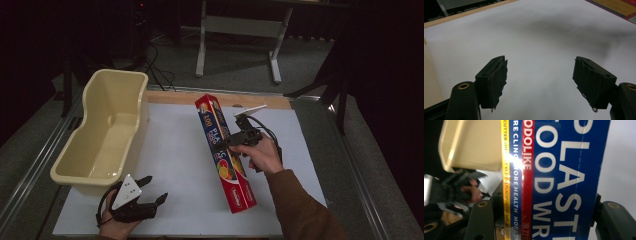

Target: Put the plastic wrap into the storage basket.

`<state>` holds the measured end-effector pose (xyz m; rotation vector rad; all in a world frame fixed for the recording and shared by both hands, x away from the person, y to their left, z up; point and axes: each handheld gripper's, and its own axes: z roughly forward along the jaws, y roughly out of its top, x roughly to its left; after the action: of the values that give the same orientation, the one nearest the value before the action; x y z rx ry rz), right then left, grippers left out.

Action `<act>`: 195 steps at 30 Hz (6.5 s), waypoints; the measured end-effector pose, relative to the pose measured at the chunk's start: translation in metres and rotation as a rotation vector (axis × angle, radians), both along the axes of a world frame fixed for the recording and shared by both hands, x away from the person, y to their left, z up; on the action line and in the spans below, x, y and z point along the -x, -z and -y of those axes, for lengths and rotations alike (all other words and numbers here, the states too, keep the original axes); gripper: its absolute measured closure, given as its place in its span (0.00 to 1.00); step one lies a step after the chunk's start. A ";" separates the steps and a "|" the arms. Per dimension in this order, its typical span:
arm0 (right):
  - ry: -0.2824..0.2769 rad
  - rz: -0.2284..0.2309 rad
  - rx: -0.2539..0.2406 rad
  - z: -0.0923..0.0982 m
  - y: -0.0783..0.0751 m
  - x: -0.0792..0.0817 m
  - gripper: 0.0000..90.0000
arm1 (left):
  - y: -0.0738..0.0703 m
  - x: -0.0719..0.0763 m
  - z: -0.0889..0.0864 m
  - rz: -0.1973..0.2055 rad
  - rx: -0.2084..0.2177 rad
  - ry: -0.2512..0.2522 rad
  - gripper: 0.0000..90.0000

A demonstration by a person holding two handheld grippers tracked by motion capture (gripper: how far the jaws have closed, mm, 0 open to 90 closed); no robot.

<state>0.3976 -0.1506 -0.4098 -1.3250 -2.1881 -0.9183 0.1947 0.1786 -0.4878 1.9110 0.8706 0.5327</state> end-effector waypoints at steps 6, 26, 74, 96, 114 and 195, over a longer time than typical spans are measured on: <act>0.031 -0.004 -0.065 -0.011 -0.010 -0.005 0.46 | 0.000 0.000 0.000 0.001 0.002 0.001 0.30; 0.078 -0.009 -0.256 -0.053 -0.033 -0.024 0.46 | -0.001 0.000 -0.002 0.007 0.008 0.000 0.30; 0.242 -0.047 -0.464 -0.160 -0.067 -0.067 0.46 | 0.000 0.001 0.002 0.026 0.012 0.011 0.30; 0.255 -0.042 -0.492 -0.207 -0.066 -0.059 0.46 | -0.002 0.004 0.003 0.055 0.025 0.024 0.31; 0.236 -0.068 -0.477 -0.245 -0.046 -0.049 0.45 | -0.001 0.004 0.000 0.059 0.051 0.024 0.31; 0.128 0.052 -0.160 -0.250 -0.028 -0.027 0.42 | -0.002 0.005 -0.004 0.057 0.048 0.002 0.31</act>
<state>0.4247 0.0992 -0.3817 -1.3898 -2.0379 -1.1621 0.1895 0.1829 -0.4863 1.8445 0.8372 0.5570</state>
